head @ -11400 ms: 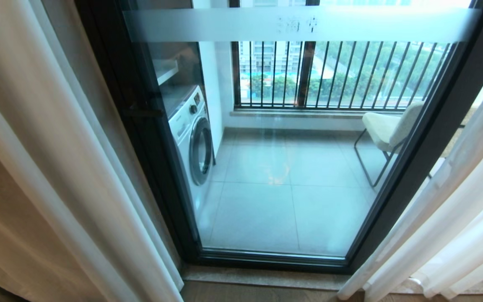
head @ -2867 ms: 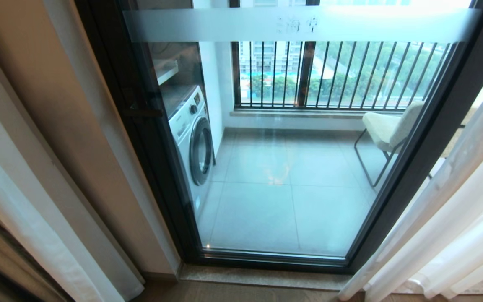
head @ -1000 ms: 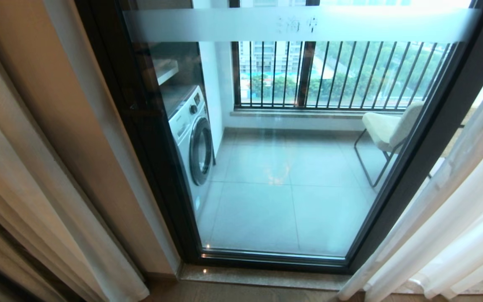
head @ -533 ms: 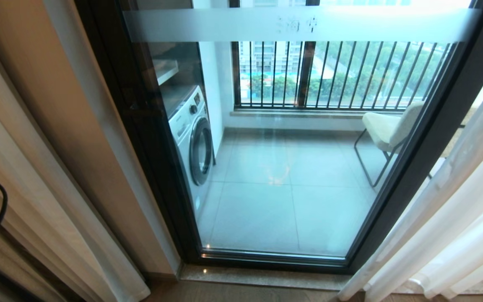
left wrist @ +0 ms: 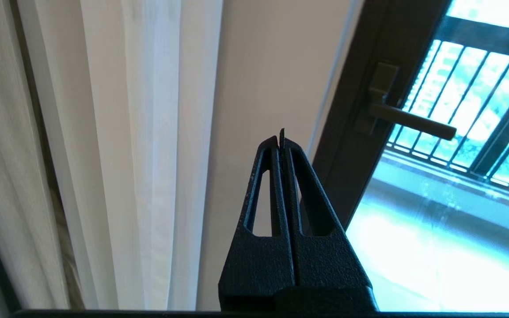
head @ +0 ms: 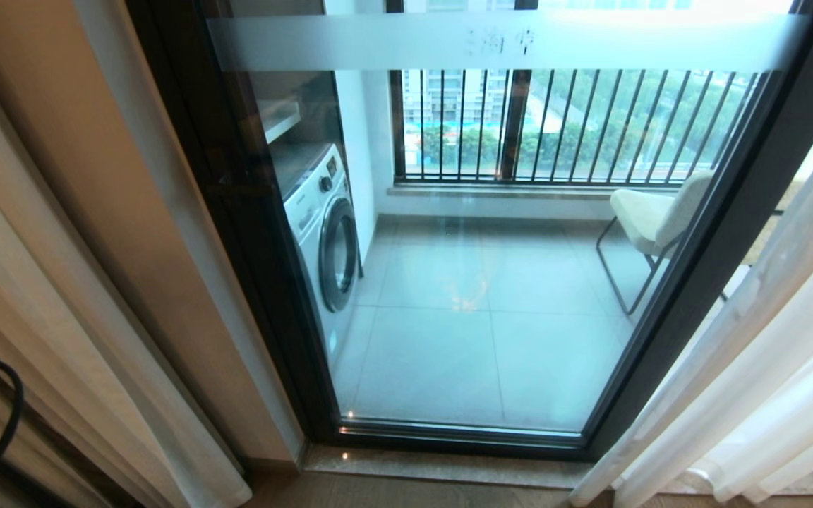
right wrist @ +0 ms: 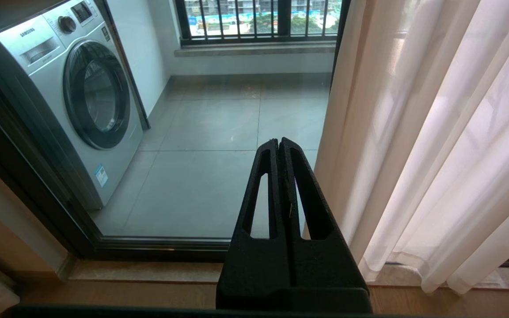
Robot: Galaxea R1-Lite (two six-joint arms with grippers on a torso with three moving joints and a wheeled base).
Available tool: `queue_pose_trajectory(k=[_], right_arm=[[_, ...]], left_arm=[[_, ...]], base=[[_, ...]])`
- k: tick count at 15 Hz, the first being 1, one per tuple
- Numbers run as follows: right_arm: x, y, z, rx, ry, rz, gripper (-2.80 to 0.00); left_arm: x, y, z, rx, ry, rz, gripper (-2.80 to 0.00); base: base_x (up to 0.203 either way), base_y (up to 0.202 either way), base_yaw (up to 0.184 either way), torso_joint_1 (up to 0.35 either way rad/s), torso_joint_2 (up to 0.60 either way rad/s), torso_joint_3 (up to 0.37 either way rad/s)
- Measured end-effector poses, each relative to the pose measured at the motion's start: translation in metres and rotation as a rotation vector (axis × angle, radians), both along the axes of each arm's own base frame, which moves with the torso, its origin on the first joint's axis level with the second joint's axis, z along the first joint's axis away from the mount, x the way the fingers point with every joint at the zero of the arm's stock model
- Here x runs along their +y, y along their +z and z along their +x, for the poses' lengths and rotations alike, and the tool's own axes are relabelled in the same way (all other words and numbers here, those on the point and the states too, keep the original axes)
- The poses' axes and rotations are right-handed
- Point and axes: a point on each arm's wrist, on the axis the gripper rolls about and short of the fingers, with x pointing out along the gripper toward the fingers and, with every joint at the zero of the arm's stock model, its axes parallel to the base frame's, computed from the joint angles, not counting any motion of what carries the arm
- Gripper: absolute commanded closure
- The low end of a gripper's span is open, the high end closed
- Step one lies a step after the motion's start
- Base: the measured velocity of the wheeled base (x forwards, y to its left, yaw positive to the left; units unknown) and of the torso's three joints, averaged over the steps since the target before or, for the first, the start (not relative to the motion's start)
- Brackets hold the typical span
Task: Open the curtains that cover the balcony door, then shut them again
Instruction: Pull the inner curtains open on both sides
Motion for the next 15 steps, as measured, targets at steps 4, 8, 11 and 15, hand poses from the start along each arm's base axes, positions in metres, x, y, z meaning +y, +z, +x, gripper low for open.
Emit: queue_pose_trajectory(k=[4,8,11,15], right_arm=[[0.000,0.000,0.000,0.000,0.000,0.000,0.00],[0.000,0.000,0.000,0.000,0.000,0.000,0.00],[0.000,0.000,0.000,0.000,0.001,0.000,0.00],[0.000,0.000,0.000,0.000,0.000,0.000,0.00]], left_arm=[[-0.010,0.002,-0.023,-0.019,-0.012,0.048,0.00],[-0.023,0.000,-0.060,-0.017,-0.061,0.091,0.00],[-0.036,-0.011,-0.088,0.005,-0.140,0.138,0.00],[-0.043,-0.039,-0.117,0.086,-0.241,0.170,0.00]], base=[[0.000,0.000,0.000,0.000,0.00,0.000],[0.000,0.000,0.000,0.000,0.00,0.000],[0.000,0.000,0.000,0.000,0.00,0.000],[0.000,0.000,0.000,0.000,0.00,0.000]])
